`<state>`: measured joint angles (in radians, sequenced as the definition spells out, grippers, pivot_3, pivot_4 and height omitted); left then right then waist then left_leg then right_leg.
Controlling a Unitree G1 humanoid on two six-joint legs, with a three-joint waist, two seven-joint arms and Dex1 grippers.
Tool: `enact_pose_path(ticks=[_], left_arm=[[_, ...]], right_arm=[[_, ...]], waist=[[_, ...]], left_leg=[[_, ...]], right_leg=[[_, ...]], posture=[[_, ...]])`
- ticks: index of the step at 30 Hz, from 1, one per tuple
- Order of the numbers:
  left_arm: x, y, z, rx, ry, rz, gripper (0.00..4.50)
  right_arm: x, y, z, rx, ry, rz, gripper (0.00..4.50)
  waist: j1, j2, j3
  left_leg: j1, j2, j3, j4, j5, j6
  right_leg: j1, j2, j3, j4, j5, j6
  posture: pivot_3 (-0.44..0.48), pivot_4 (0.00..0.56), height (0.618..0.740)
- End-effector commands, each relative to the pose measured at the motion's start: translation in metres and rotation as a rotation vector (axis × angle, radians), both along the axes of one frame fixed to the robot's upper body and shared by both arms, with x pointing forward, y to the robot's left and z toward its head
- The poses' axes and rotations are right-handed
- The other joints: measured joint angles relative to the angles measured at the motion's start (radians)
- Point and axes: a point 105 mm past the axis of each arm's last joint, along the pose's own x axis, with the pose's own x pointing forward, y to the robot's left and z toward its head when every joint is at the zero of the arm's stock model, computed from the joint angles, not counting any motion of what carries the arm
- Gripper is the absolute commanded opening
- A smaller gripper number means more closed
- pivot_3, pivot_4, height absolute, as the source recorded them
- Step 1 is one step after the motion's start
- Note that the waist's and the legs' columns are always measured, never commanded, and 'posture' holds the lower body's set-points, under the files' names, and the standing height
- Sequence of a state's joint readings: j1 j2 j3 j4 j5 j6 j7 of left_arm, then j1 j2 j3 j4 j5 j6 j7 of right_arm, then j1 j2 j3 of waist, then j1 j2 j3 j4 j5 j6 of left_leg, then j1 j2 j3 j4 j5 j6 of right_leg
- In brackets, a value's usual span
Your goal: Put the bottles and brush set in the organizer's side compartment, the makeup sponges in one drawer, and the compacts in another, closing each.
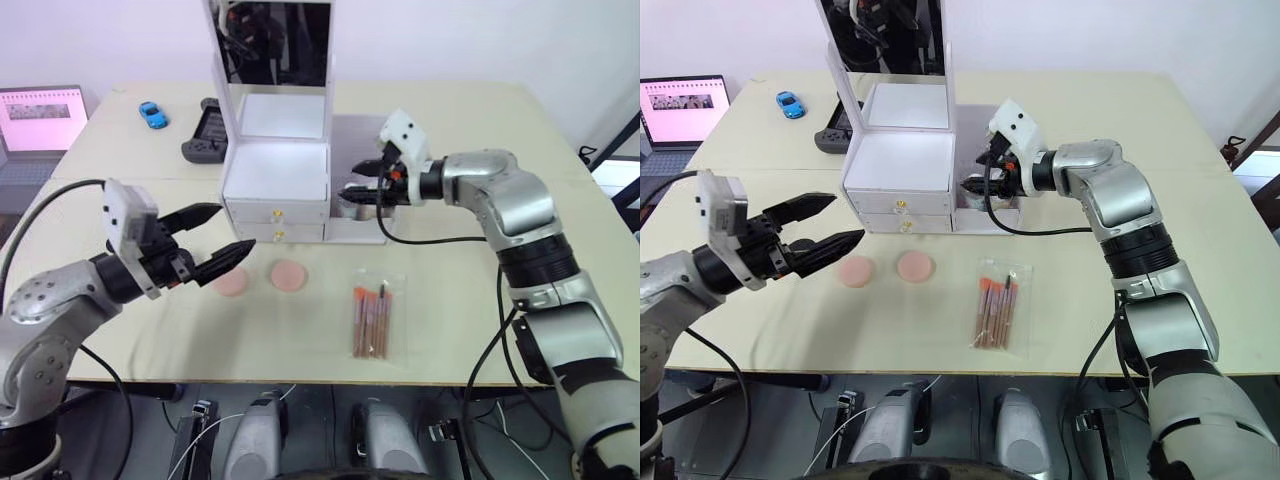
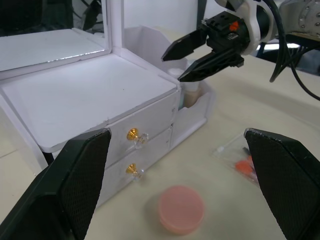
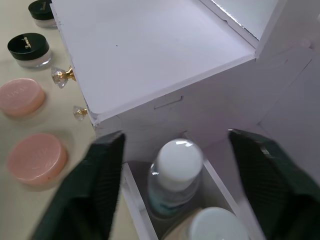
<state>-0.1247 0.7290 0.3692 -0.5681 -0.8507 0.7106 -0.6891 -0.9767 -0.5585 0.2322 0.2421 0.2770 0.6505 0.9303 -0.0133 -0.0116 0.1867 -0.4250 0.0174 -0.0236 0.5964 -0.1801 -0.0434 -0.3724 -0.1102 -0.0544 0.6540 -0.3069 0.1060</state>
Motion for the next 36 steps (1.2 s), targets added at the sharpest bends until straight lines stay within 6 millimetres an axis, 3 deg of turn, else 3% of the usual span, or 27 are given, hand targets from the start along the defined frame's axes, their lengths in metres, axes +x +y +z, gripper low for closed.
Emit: enact_pose_path(ticks=[1, 4, 8, 10, 14, 18, 23, 26, 29, 36], left_arm=[[0.0, 0.0, 0.01, 0.011, -0.051, -0.005, 4.5], [0.001, 0.0, 0.011, 0.01, -0.054, -0.002, 4.5], [0.004, 0.007, 0.011, 0.014, -0.056, 0.019, 4.5], [0.006, 0.02, 0.012, 0.016, -0.052, 0.05, 4.5], [0.011, 0.059, 0.009, 0.052, -0.03, 0.146, 4.5], [0.012, 0.116, -0.004, 0.091, 0.008, 0.289, 4.5], [-0.002, 0.203, -0.033, 0.123, 0.046, 0.566, 4.5], [-0.017, 0.232, -0.044, 0.112, 0.067, 0.655, 4.5], [-0.028, 0.247, -0.054, 0.104, 0.09, 0.701, 4.5], [-0.028, 0.244, -0.053, 0.105, 0.076, 0.674, 4.5]], right_arm=[[-0.002, -0.002, 0.02, 0.028, -0.062, 0.008, 4.47], [-0.003, -0.009, 0.028, 0.05, -0.075, 0.0, 4.47], [-0.02, -0.027, 0.063, 0.197, -0.107, 0.066, 4.47], [-0.027, -0.048, 0.072, 0.222, -0.144, 0.084, 4.47], [-0.024, -0.105, 0.07, 0.263, -0.173, -0.055, 4.47], [-0.027, -0.171, 0.041, 0.261, -0.164, -0.252, 4.47], [-0.041, -0.251, -0.022, 0.138, -0.154, -0.539, 4.47], [-0.053, -0.273, -0.049, 0.109, -0.148, -0.616, 4.47], [-0.063, -0.282, -0.068, 0.079, -0.127, -0.648, 4.47], [-0.06, -0.274, -0.065, 0.087, -0.153, -0.616, 4.47]], waist=[[0.0, 0.0, 0.0], [0.0, 0.0, 0.0], [0.003, 0.0, 0.0], [0.006, 0.0, 0.0], [0.002, -0.001, 0.0], [0.001, 0.0, 0.0], [-0.004, 0.0, 0.0], [-0.005, 0.0, 0.0], [-0.004, 0.0, 0.0], [-0.003, 0.0, 0.0]], left_leg=[[0.0, 0.0, 0.0, 0.0, 0.0, 0.0], [0.0, 0.0, 0.0, 0.0, 0.0, 0.0], [0.0, 0.0, 0.0, 0.0, 0.0, 0.0], [0.0, 0.0, 0.0, 0.0, 0.0, 0.0], [0.0, 0.0, 0.0, 0.0, 0.0, 0.0], [0.001, 0.0, 0.002, -0.001, 0.0, 0.0], [0.001, 0.001, 0.004, -0.003, 0.0, 0.0], [0.001, 0.001, 0.005, -0.003, 0.0, 0.0], [0.002, 0.002, 0.005, -0.003, 0.0, 0.0], [0.002, 0.003, 0.005, -0.003, 0.0, 0.0]], right_leg=[[0.0, 0.0, 0.0, 0.0, 0.0, 0.0], [0.0, 0.0, 0.0, 0.0, 0.0, 0.0], [0.0, 0.0, 0.0, 0.0, 0.0, 0.0], [0.0, 0.0, 0.0, 0.0, 0.0, 0.0], [0.001, 0.0, 0.0, -0.002, 0.0, 0.0], [0.001, 0.0, 0.0, -0.002, 0.0, 0.0], [0.0, 0.0, 0.0, -0.003, 0.0, 0.0], [-0.001, 0.0, 0.001, -0.003, 0.0, 0.0], [0.0, -0.001, 0.001, -0.004, 0.0, 0.0], [0.0, -0.001, 0.001, -0.004, 0.0, -0.001]], posture=[[0.0, 0.15, 0.74], [0.0, 0.15, 0.74], [0.0, 0.15, 0.74], [0.0, 0.15, 0.74], [0.0, 0.15, 0.74], [0.0, 0.15, 0.74], [0.0, 0.15, 0.74], [0.0, 0.15, 0.74], [0.0, 0.15, 0.74], [0.0, 0.15, 0.74]])
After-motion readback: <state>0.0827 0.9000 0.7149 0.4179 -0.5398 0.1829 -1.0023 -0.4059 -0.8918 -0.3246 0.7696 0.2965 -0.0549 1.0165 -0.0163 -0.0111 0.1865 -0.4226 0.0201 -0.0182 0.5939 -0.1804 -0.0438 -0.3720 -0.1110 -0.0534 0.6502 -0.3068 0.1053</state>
